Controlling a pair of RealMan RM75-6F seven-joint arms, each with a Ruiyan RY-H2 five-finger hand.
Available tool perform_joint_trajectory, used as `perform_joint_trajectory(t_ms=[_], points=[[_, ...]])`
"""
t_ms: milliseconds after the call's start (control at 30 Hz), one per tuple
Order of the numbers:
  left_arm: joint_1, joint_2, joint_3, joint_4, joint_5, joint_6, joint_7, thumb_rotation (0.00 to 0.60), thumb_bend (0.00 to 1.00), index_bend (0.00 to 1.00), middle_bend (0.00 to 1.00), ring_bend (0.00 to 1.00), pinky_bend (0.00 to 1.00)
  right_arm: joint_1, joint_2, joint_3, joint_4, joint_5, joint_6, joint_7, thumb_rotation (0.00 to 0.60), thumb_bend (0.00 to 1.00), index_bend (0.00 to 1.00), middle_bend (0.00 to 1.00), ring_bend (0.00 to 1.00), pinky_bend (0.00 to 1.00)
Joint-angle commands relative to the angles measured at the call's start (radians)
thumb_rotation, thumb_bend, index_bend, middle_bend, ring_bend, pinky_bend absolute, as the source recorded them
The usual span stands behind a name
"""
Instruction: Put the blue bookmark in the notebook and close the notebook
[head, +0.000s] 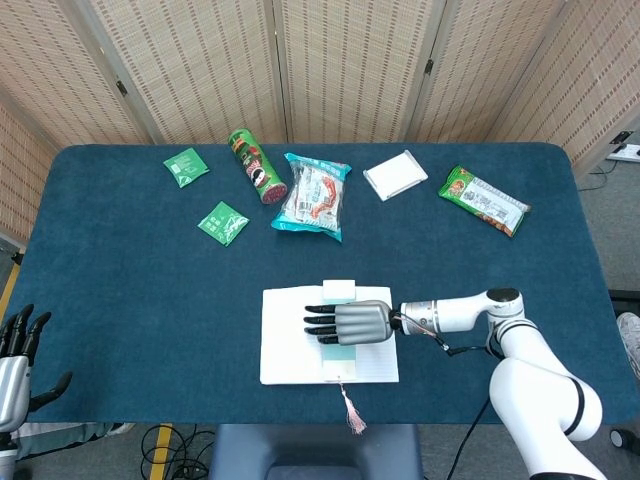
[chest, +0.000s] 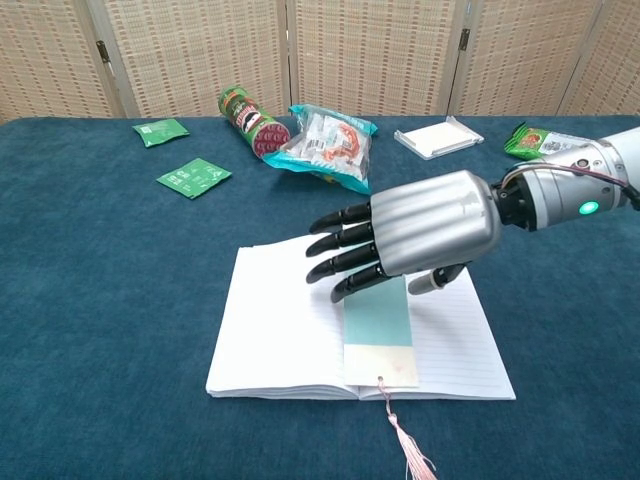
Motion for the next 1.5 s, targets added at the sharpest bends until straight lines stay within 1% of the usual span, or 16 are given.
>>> perform_joint_trajectory(t_ms=[33,200,367,533,600,667,700,733,767,833,867,1000,1067,1200,1400,1500], points=[[0.000,0.000,0.000,0.000,0.000,0.000,-0.001,0.600,0.25,0.12,0.00,0.01,0.16,-0.001,-0.001,-0.002,0.000,0.003,0.001,0.002,0.600,0.24,0.13,0.06,0.00,0.00],[0.001,-0.001,0.000,0.002,0.002,0.000,-0.004,0.600,0.25,0.12,0.00,0.01,0.16,-0.005,-0.002,-0.009,0.005,0.006,0.010,-0.008,0.600,0.23,0.09,0.05,0.00,0.00],[-0.001,0.000,-0.001,0.004,0.004,-0.001,-0.007,0.600,0.25,0.12,0.00,0.01,0.16,-0.017,0.020,0.016,-0.010,0.042,0.031,-0.004,0.600,0.24,0.09,0.05,0.00,0.00],[-0.006,-0.001,-0.005,0.006,0.006,-0.004,-0.010,0.600,0.25,0.12,0.00,0.01,0.16,-0.043,0.063,0.049,-0.074,0.087,0.067,-0.001,0.600,0.36,0.09,0.07,0.00,0.00],[-0.008,-0.002,-0.005,0.007,0.009,-0.006,-0.011,0.600,0.25,0.12,0.00,0.01,0.16,-0.057,0.082,0.061,-0.112,0.105,0.073,-0.002,0.600,0.38,0.09,0.09,0.00,0.00],[-0.010,-0.004,-0.005,0.010,0.012,-0.007,-0.014,0.600,0.25,0.12,0.00,0.01,0.16,-0.075,0.110,0.078,-0.165,0.133,0.065,-0.009,0.600,0.41,0.11,0.14,0.01,0.00],[-0.011,-0.005,-0.006,0.011,0.013,-0.008,-0.015,0.600,0.25,0.12,0.00,0.01,0.16,-0.082,0.125,0.084,-0.194,0.146,0.056,-0.012,0.600,0.42,0.13,0.17,0.04,0.01],[-0.013,-0.006,-0.007,0.013,0.015,-0.009,-0.016,0.600,0.25,0.12,0.00,0.01,0.16,-0.091,0.146,0.093,-0.240,0.163,0.045,-0.013,0.600,0.44,0.16,0.21,0.08,0.05],[-0.014,-0.006,-0.007,0.014,0.016,-0.010,-0.016,0.600,0.25,0.12,0.00,0.01,0.16,-0.098,0.163,0.098,-0.278,0.176,0.033,-0.014,0.600,0.45,0.17,0.23,0.12,0.09],[-0.015,-0.008,-0.006,0.015,0.018,-0.012,-0.017,0.600,0.25,0.12,0.00,0.01,0.16,-0.109,0.201,0.108,-0.357,0.200,0.006,-0.032,0.600,0.48,0.20,0.27,0.20,0.20],[-0.016,-0.009,-0.006,0.016,0.019,-0.013,-0.018,0.600,0.25,0.12,0.00,0.01,0.16,-0.115,0.225,0.113,-0.411,0.211,-0.009,-0.050,0.600,0.49,0.20,0.28,0.22,0.22],[-0.019,-0.010,-0.006,0.017,0.024,-0.014,-0.020,0.600,0.25,0.12,0.00,0.01,0.16,-0.124,0.299,0.122,-0.574,0.241,-0.078,-0.117,0.600,0.55,0.24,0.34,0.37,0.38],[-0.020,-0.009,-0.006,0.019,0.026,-0.014,-0.022,0.600,0.25,0.12,0.00,0.01,0.16,-0.128,0.333,0.127,-0.651,0.259,-0.122,-0.151,0.600,0.57,0.25,0.36,0.43,0.44],[-0.022,-0.006,-0.007,0.020,0.032,-0.012,-0.025,0.600,0.25,0.12,0.00,0.01,0.16,-0.137,0.376,0.137,-0.757,0.284,-0.188,-0.219,0.600,0.62,0.28,0.43,0.50,0.54],[-0.026,-0.006,-0.008,0.021,0.039,-0.014,-0.027,0.600,0.25,0.12,0.00,0.01,0.16,-0.149,0.411,0.159,-0.857,0.318,-0.269,-0.293,0.600,0.64,0.28,0.63,0.69,0.74],[-0.029,-0.007,-0.008,0.021,0.040,-0.016,-0.027,0.600,0.25,0.12,0.00,0.01,0.16,-0.146,0.423,0.163,-0.896,0.327,-0.319,-0.310,0.600,0.69,0.28,0.70,0.78,0.82]])
